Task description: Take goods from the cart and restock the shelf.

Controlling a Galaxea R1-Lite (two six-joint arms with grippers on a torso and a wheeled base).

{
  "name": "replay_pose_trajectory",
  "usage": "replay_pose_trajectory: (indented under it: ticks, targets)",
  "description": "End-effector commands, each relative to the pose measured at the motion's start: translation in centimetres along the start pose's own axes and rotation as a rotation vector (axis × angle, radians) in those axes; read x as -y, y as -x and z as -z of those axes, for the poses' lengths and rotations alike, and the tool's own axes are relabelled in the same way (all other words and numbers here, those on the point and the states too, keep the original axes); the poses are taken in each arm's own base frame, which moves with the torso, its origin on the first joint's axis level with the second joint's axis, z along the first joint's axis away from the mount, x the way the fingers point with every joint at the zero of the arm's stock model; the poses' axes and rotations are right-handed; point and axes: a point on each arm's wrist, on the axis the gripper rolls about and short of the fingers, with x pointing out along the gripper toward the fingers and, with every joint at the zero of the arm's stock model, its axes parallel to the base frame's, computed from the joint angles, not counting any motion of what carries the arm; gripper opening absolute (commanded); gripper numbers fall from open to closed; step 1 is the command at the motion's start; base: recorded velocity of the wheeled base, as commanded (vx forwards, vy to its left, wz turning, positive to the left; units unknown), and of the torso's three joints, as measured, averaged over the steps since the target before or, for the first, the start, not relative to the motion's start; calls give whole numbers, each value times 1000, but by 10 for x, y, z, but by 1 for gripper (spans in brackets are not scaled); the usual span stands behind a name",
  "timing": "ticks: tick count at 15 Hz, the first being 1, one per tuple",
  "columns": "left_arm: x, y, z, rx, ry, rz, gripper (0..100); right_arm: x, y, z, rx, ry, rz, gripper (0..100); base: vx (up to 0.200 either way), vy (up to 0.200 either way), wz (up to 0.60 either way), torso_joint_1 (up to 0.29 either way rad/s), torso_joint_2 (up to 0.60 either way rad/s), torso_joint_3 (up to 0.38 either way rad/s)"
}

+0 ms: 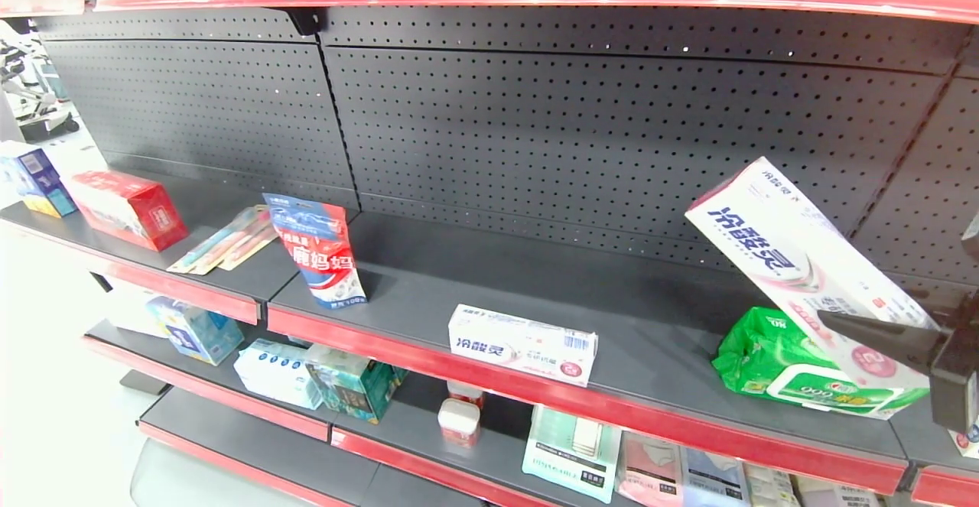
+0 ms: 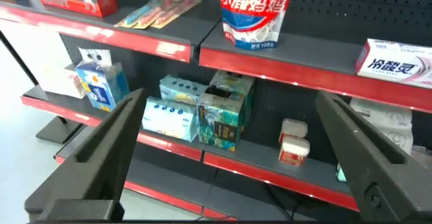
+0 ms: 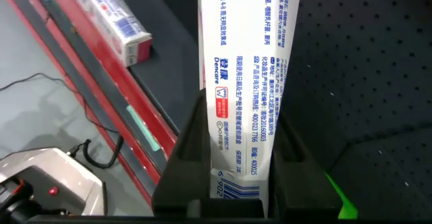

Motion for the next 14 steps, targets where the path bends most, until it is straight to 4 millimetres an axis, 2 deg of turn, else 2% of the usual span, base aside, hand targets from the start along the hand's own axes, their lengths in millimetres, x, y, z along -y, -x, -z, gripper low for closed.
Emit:
replay_pose_trajectory:
  ticks: [1,7,9,11,14]
  targets:
    - [0,0,0,-2,-3,-1,100,-1,-16,-2,-29,5,-44,0,0,0,0,0,0,0]
    - [0,0,0,-2,-3,-1,100,2,-60,-22,-58,31,-115,0,0,0,0,0,0,0]
    - [0,0,0,-2,-3,-1,100,9,-86,-29,-29,18,-93,0,0,0,0,0,0,0]
    - [0,0,0,-2,-3,-1,100,14,-105,-29,3,-5,-101,0,0,0,0,0,0,0]
    - [0,0,0,-2,-3,-1,100,17,-124,-17,-25,-34,-169,0,0,0,0,0,0,0]
